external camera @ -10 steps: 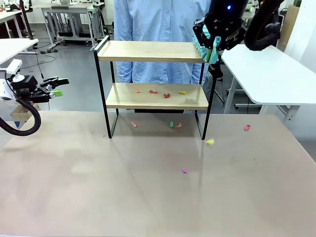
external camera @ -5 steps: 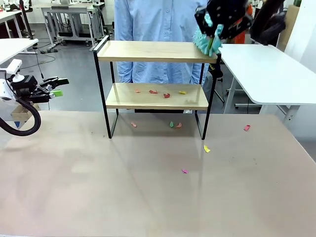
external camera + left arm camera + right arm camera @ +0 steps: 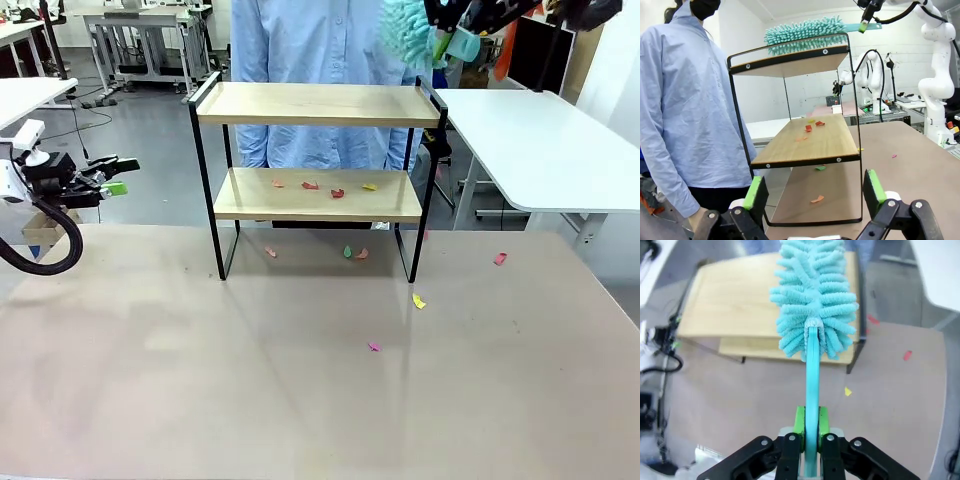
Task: Clean the shelf.
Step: Clean the specific section of the Shelf indicated by the human with the Duster.
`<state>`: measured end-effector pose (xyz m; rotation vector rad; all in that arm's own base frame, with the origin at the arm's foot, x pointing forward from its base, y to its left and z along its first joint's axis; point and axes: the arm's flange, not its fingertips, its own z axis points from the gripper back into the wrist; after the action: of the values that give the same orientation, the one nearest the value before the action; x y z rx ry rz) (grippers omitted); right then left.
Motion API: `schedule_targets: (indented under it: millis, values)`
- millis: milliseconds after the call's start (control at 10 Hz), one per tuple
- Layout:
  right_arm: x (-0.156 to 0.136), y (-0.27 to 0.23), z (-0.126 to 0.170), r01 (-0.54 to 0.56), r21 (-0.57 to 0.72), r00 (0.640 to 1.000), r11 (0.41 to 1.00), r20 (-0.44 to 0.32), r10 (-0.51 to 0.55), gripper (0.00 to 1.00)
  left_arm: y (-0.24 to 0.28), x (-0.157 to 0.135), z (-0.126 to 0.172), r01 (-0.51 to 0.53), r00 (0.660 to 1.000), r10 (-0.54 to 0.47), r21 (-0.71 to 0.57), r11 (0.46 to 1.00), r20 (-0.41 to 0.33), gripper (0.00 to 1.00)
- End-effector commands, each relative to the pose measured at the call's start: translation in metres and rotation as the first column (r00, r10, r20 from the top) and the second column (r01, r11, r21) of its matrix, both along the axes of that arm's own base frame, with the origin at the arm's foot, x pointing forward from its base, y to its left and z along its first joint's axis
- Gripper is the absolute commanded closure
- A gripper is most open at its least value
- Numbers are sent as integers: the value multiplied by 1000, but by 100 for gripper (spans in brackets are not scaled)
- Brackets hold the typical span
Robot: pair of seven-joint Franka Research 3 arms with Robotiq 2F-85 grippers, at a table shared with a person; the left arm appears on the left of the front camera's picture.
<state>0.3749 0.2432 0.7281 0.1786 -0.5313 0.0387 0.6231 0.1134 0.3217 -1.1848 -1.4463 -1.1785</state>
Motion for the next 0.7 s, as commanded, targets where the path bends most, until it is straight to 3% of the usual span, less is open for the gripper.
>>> schedule_targets:
  millis: [0, 300, 600]
  values:
    - [-17, -22, -10, -254, 24, 964, 967, -81, 255, 87, 0, 0, 4, -2, 1000, 2, 3, 1000, 11, 0]
    - [-49, -42, -29, -596, 54, 785, 801, -170, 596, 87, 0, 0, 4, -2, 1000, 2, 3, 1000, 11, 0]
    - [-80, -46, -71, -754, 13, 627, 657, -284, 725, 87, 0, 0, 4, -2, 1000, 2, 3, 1000, 11, 0]
